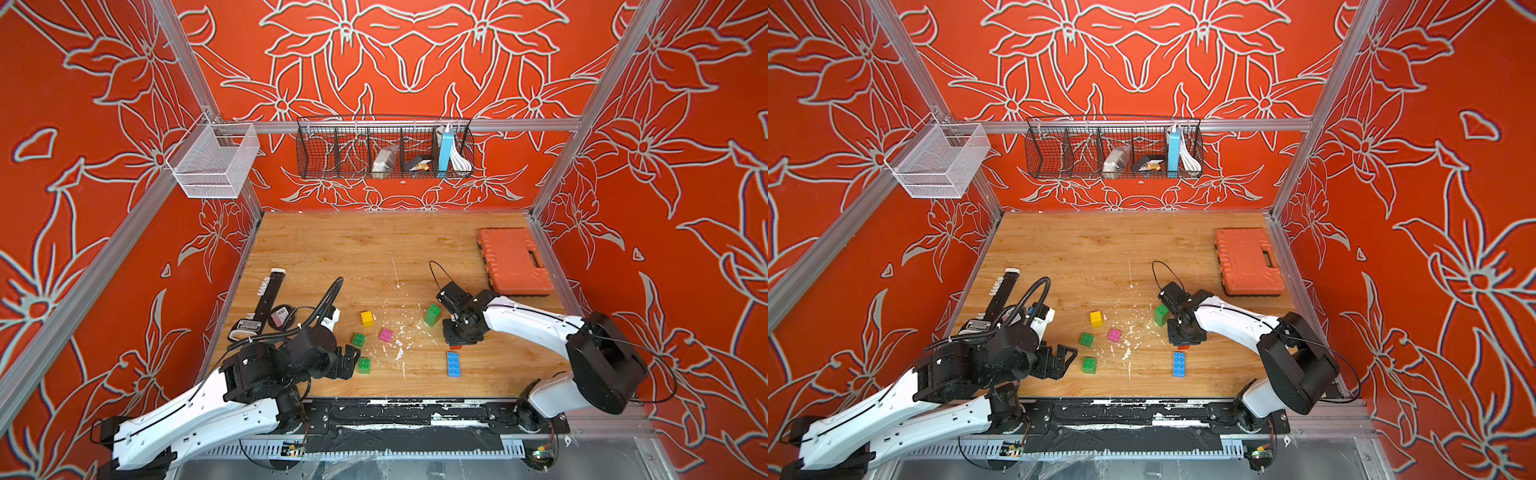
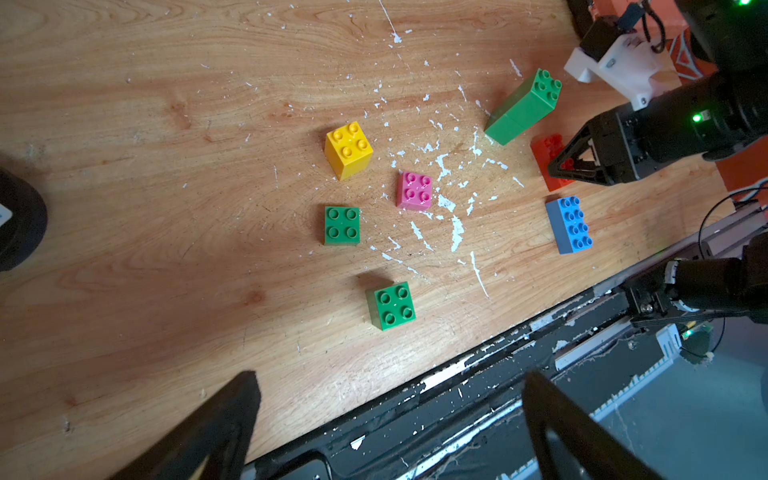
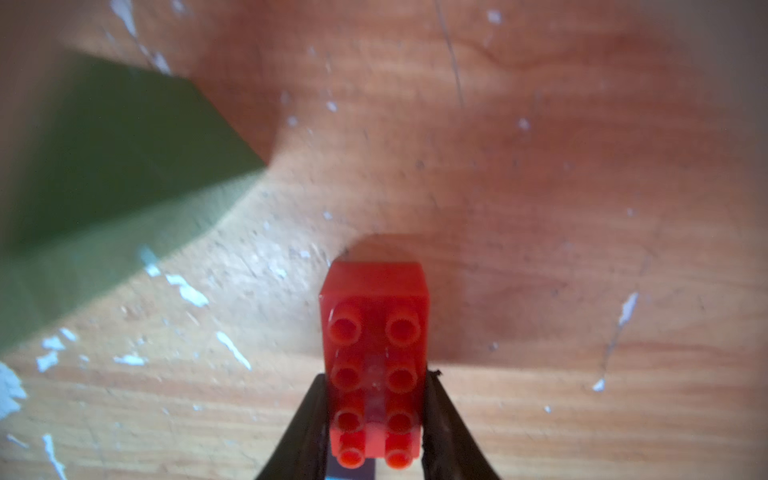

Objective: Assemble the letter r with lego
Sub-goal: Pick up the lego brick from the center of the board, then assemble the lego brick with the lego brick.

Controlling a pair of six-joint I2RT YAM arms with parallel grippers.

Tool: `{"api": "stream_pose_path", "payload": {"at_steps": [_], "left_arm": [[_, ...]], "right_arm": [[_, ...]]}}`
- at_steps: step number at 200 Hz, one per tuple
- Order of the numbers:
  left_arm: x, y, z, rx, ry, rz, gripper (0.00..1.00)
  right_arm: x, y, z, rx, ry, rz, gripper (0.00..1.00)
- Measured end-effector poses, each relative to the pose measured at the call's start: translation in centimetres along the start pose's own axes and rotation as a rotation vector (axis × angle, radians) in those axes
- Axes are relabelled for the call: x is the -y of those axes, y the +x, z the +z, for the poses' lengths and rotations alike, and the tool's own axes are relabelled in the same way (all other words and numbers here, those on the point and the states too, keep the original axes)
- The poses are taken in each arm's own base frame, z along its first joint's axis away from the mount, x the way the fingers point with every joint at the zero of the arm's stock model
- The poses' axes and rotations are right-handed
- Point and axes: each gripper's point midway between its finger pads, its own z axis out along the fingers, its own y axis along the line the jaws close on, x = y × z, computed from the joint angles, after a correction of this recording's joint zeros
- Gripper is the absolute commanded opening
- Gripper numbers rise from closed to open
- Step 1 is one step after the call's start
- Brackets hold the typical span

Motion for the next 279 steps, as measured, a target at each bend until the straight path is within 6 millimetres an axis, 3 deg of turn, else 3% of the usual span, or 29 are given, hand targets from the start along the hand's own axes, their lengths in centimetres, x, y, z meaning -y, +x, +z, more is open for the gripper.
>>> {"api": "stream_pose_path", "payload": {"at_steps": [62,82,115,154,187,245,279], "left_arm": [[0.1,-0.3,-0.6,-0.027,-0.023,0.007,0.99],[0.1,-0.4,-0.9,-0.031,-0.030,0.009,0.99],[-0.6,-0.4,-2.0,-0.020,-0.037,-0.001,0.99],[-1.7,-0.3,-3.9,0.025,-0.015,-0.060,0.99],[-2.4,0.2,-4.0,0.001,-0.049,-0.067,0.99],[-2.6,0.3,-4.0,-0.008,-0.070,-0.061,0.99],[-2.7,0.2,-4.1,0.004,-0.065,-0.068,0.99]], "right_arm": [[1.1,1.8,-7.5,0.155,-0.123,-0.005,0.00],[-0.5,1.3,-9.6,0.187,-0.194,-0.066,0.00],[-5.7,-0.8,-11.7,0.226,-0.333,-0.253,0.00],[-13.2,-2.4,-10.9,0.216,-0.388,-0.574,0.00],[-18.5,-2.6,-8.8,0.176,-0.412,-0.804,0.00],[-21.7,-2.2,-5.6,0.103,-0.407,-1.015,0.00],[-22.3,-1.8,-5.3,0.120,-0.406,-1.084,0.00]]}}
